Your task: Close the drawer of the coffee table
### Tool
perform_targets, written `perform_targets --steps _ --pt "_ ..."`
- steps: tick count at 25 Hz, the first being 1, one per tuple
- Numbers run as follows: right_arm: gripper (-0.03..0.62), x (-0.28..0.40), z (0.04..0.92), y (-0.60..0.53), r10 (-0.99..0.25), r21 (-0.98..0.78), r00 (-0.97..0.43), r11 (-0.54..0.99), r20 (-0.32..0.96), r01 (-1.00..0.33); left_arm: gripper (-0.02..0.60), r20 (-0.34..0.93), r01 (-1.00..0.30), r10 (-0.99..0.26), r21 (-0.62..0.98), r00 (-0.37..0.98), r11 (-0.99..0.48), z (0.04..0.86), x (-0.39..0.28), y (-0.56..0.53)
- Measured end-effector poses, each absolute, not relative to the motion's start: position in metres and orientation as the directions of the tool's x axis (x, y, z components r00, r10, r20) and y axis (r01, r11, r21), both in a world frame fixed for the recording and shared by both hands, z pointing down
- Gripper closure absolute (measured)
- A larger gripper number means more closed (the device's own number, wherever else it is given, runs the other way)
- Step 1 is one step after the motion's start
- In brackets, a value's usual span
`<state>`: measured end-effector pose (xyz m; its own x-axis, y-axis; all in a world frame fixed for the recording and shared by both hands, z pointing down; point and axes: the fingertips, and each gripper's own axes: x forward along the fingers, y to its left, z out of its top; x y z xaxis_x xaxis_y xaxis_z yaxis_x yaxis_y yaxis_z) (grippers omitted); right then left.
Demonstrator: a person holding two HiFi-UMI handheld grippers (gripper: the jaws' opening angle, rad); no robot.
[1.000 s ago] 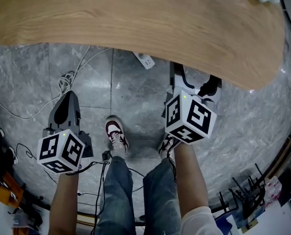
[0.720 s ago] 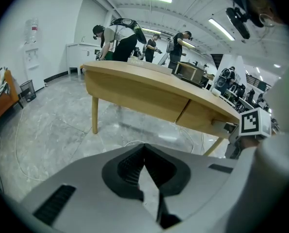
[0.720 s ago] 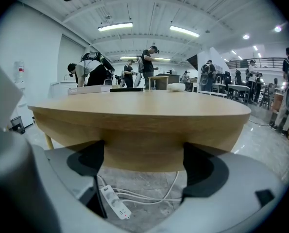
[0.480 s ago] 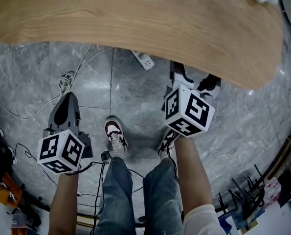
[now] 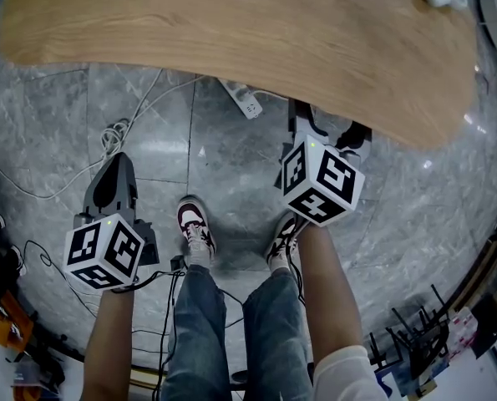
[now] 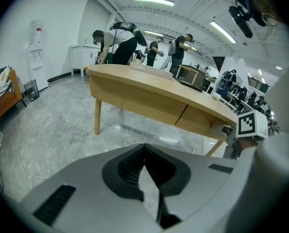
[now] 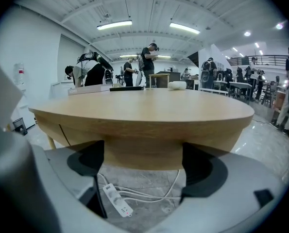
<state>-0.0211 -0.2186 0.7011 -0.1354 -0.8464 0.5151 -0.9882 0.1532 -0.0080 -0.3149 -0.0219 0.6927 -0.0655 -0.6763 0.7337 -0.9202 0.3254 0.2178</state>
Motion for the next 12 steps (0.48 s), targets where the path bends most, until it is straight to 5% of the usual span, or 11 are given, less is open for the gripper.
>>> perform_targets --steps 12 --pt "0.125 0.000 0.645 -0.139 -0.786 -0.043 -0.210 0.228 0.582 -0.973 0.586 0.688 -0.906 -0.720 0.240 -0.094 0.348 0.611 -0.271 -0.027"
